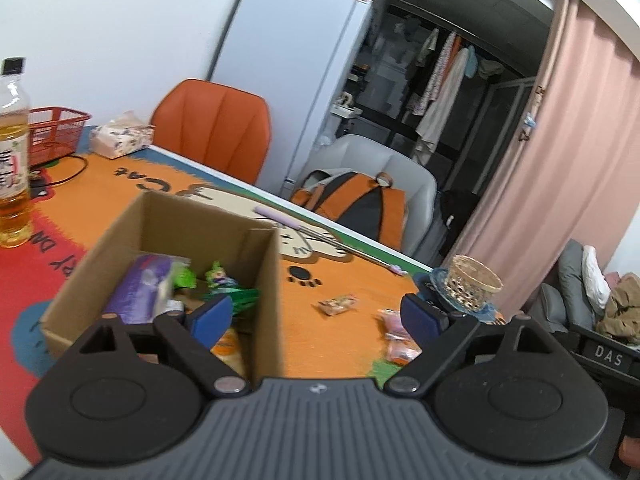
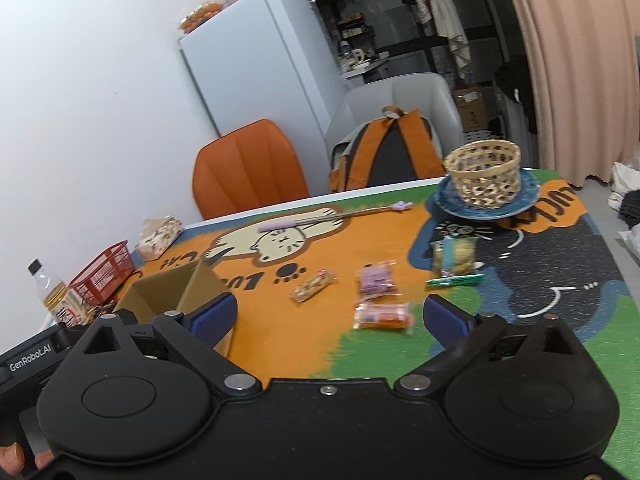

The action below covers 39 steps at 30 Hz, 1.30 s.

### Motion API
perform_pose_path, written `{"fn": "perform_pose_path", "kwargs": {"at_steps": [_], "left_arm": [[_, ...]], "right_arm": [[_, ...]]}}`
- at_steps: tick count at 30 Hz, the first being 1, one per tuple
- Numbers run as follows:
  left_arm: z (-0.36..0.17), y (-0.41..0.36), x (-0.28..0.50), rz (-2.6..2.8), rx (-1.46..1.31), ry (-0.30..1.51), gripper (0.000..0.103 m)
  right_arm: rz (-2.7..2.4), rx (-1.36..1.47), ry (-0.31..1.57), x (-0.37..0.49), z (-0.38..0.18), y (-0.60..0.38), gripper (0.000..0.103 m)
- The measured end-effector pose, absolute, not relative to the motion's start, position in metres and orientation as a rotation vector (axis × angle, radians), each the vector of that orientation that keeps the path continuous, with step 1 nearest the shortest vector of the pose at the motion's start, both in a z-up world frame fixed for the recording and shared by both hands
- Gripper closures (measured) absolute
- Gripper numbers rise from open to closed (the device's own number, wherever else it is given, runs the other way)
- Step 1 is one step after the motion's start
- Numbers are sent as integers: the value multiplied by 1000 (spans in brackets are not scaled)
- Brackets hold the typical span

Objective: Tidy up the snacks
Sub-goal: 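Move both grippers back toward the remaining snacks, then lower left gripper onto the pink pack while right approaches the biscuit pack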

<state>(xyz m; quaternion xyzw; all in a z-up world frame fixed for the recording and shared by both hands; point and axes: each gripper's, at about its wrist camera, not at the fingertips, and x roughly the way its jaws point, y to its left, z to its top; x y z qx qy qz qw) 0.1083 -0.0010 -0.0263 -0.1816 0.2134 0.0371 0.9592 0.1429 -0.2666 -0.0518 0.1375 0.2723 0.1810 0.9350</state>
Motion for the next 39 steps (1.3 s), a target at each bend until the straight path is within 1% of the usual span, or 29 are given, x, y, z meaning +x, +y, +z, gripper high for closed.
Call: {"fn": "perform_pose_path", "kwargs": {"at_steps": [21,24,32,39], "left_arm": [[-46,-66,171,21,-299,509,13],[-50,-73,180,24,-290,518,13],[-60,-87,208,23,-277,556,13],[-73,-95,235,38,-269,590,13]], "right_arm": [[311,339,570,185,-79,-324,6],[313,342,578,192,-81,-328,9],[314,351,598,215,-91,-333,11],[300,365,639,245,-104,-334,15]]}}
